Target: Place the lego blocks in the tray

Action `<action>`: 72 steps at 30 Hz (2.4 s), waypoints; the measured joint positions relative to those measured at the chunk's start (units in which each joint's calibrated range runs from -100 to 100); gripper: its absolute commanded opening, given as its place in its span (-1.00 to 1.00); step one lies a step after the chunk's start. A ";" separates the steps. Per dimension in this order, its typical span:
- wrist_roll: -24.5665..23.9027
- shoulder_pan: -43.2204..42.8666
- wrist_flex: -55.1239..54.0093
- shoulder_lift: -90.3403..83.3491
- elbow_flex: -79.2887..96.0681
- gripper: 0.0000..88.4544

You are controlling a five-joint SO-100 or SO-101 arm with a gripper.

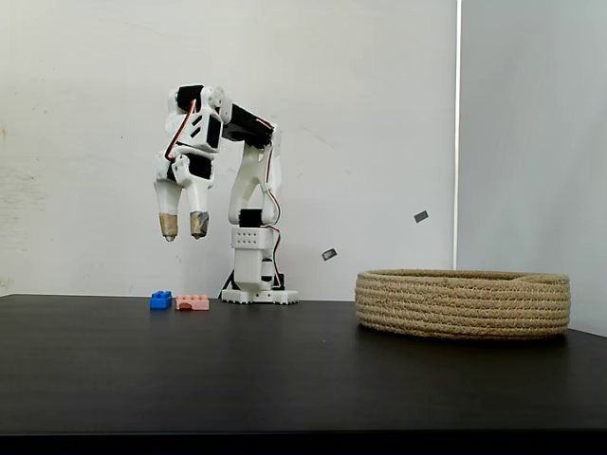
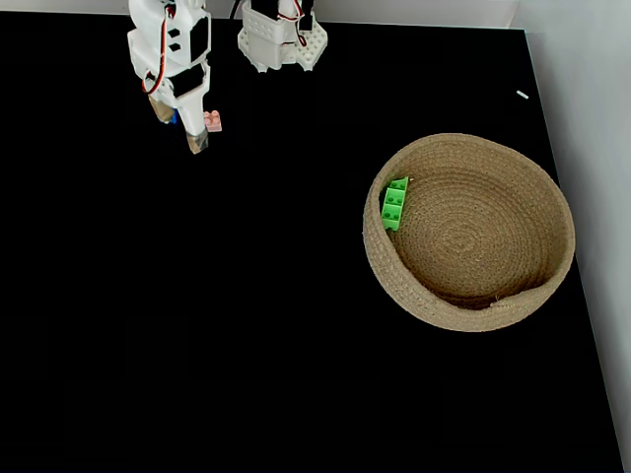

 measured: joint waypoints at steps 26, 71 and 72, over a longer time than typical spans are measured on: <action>-4.20 9.93 -6.09 -4.33 22.01 -0.54; -8.50 7.98 -17.30 -8.31 40.65 -0.89; -8.79 7.90 -18.03 -8.31 40.92 -0.97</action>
